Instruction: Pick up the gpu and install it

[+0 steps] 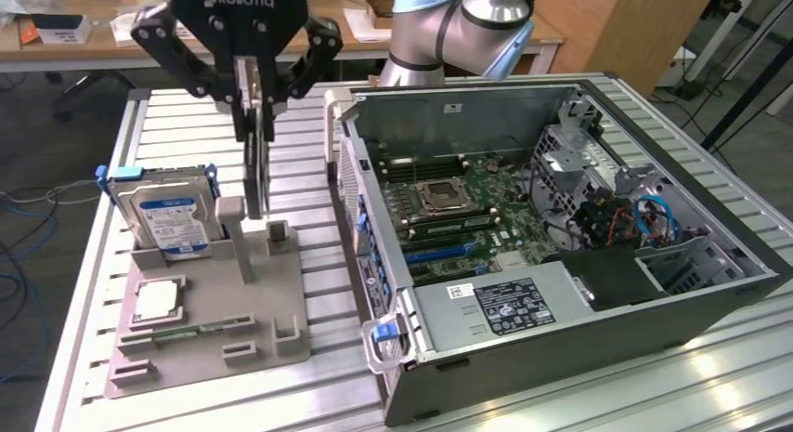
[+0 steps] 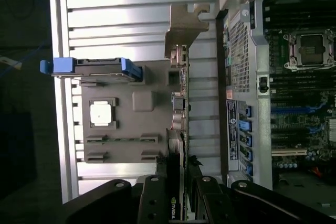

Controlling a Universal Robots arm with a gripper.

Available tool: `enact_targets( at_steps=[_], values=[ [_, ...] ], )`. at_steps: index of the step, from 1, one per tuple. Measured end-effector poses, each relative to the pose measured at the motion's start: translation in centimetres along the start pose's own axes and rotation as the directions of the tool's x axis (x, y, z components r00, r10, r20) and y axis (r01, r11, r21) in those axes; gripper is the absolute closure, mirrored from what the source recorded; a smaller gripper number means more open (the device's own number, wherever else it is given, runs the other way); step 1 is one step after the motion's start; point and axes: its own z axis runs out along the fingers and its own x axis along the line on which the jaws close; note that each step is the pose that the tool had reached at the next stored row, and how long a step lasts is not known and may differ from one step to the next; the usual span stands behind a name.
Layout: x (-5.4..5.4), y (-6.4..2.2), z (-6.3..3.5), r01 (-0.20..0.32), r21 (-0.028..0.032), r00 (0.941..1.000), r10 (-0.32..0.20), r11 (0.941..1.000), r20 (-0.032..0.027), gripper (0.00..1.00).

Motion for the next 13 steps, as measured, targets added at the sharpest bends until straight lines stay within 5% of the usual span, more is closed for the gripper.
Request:
enact_targets(
  at_steps=[3, 13],
  values=[
    [0.04, 0.03, -0.76, 0.0, 0.0, 1.0, 0.0, 1.0, 0.0001, 0.74],
    [0.04, 0.03, -0.81, 0.0, 0.0, 1.0, 0.0, 1.0, 0.0, 0.74]
  ],
)
